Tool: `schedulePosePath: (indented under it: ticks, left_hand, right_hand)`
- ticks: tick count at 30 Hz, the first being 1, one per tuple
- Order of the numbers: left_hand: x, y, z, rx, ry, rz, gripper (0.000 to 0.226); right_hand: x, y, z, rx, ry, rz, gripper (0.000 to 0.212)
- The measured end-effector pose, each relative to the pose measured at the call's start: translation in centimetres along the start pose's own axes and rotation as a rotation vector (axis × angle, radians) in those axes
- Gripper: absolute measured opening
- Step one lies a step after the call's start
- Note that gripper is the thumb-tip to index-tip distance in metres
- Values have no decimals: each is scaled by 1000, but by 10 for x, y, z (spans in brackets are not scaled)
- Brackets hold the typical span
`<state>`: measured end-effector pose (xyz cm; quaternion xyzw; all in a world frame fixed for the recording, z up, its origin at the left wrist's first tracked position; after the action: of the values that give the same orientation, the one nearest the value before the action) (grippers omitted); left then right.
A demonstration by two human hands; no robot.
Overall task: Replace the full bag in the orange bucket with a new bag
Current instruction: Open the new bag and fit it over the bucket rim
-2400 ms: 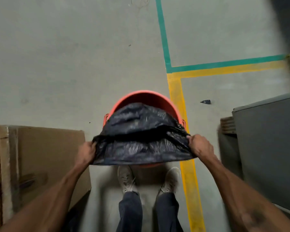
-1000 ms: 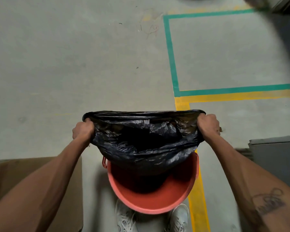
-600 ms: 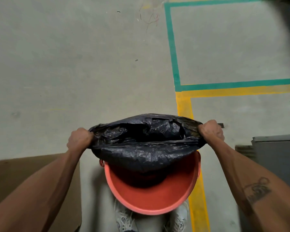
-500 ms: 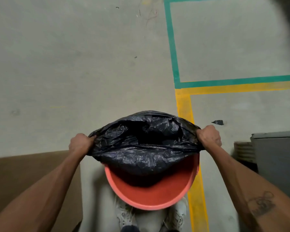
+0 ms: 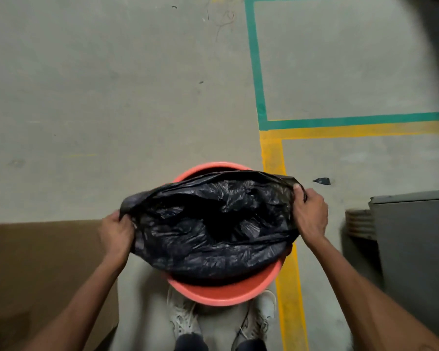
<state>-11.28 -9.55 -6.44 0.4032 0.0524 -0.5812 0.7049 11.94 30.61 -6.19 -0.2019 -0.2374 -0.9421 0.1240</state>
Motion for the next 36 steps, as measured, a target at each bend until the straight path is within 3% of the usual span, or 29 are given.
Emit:
schedulePosePath:
  ticks: [5, 12, 15, 21, 23, 27, 30, 33, 36]
  left_hand:
    - [-32, -45, 19, -167, 49, 109, 28]
    - [-27, -95, 10, -14, -229, 287, 41]
    - [-18, -97, 1, -19, -271, 283, 41]
    - [-40, -113, 12, -152, -171, 196, 40]
    - [-35, -123, 7, -57, -263, 224, 41]
    - [-3, -107, -19, 319, -612, 235, 37]
    - [12, -73, -17, 256, -541, 187, 49]
    - [30, -38, -13, 199, -361, 165, 69]
    - [52, -3, -12, 188, -245, 150, 67]
  right_hand:
    - [51, -33, 8, -118, -72, 43, 51]
    - [57, -83, -13, -42, 79, -121, 50]
    - [48, -88, -28, -18, 150, -92, 48]
    - [70, -102, -21, -125, 175, 29, 50]
    - [76, -104, -23, -77, 248, 44, 44]
    - [33, -95, -41, 226, 381, -140, 25]
    - [4, -69, -39, 321, 334, -184, 23]
    - [-13, -44, -32, 320, 244, -69, 47]
    - [-31, -17, -25, 315, 105, 24, 45]
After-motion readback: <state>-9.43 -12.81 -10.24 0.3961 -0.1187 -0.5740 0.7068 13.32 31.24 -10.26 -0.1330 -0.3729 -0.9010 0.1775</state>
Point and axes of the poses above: each hand's wrist, its own y-axis away from the middle knuckle, its own z-axis out of the back of the hand, x = y × z, the point moved 6 cm from there along -y, towards the middle knuckle, and after that the axes turned 7 degrees about x, right-handed, at the moved point
